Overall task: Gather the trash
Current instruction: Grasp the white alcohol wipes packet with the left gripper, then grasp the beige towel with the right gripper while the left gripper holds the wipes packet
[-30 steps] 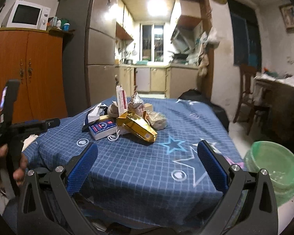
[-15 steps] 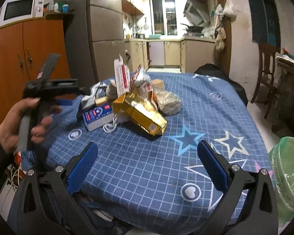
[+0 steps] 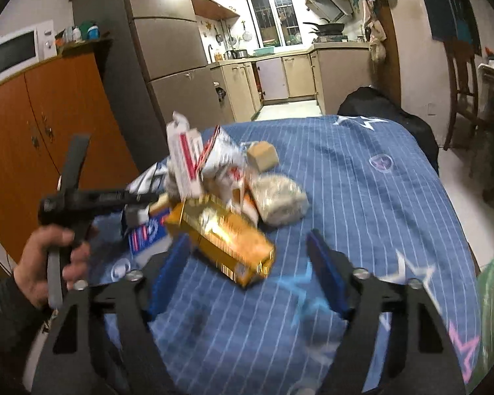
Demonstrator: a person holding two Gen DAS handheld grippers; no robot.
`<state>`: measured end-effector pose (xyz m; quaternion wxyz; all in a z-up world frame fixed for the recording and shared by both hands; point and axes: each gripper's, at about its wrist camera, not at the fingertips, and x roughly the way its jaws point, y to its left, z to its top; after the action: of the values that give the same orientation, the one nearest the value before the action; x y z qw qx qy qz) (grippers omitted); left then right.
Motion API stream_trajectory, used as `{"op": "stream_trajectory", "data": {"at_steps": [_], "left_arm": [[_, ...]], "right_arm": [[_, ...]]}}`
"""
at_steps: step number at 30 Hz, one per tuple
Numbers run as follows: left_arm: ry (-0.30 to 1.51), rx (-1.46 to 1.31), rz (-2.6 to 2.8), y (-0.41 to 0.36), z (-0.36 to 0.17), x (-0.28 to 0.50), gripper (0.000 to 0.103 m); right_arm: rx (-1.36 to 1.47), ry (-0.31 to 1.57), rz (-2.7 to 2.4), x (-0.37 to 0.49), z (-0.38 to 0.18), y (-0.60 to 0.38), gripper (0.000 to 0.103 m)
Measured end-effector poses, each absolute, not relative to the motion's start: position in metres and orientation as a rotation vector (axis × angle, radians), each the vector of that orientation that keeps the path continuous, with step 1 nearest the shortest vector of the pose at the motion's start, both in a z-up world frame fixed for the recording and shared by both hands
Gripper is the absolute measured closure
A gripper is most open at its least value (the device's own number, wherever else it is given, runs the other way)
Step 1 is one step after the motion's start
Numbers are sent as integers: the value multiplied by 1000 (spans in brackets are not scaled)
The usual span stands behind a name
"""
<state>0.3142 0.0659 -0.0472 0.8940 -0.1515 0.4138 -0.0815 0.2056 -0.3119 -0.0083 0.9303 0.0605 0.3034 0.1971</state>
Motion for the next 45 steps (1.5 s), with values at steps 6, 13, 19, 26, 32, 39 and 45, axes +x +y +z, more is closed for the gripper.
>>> {"op": "stream_trajectory", "data": {"at_steps": [6, 13, 19, 26, 32, 39, 45], "left_arm": [[859, -357, -188, 79, -51, 311, 61], [836, -329, -159, 90, -48, 295, 63], [829, -334, -103, 106, -46, 282, 65], [838, -362, -69, 133, -49, 275, 65], [833, -377, -92, 140, -49, 272, 65], [832, -388, -77, 147, -46, 266, 65], [827, -383, -74, 145, -42, 260, 65]], "right_arm": [[92, 627, 472, 241, 10, -292, 46], [67, 614, 570, 256, 26, -249, 48], [33, 639, 704, 244, 29, -199, 60], [-39, 774, 605, 277, -1, -162, 60], [-143, 803, 506, 304, -16, -143, 60], [-241, 844, 440, 320, -31, -124, 60], [-218, 815, 455, 314, -27, -130, 87]]}}
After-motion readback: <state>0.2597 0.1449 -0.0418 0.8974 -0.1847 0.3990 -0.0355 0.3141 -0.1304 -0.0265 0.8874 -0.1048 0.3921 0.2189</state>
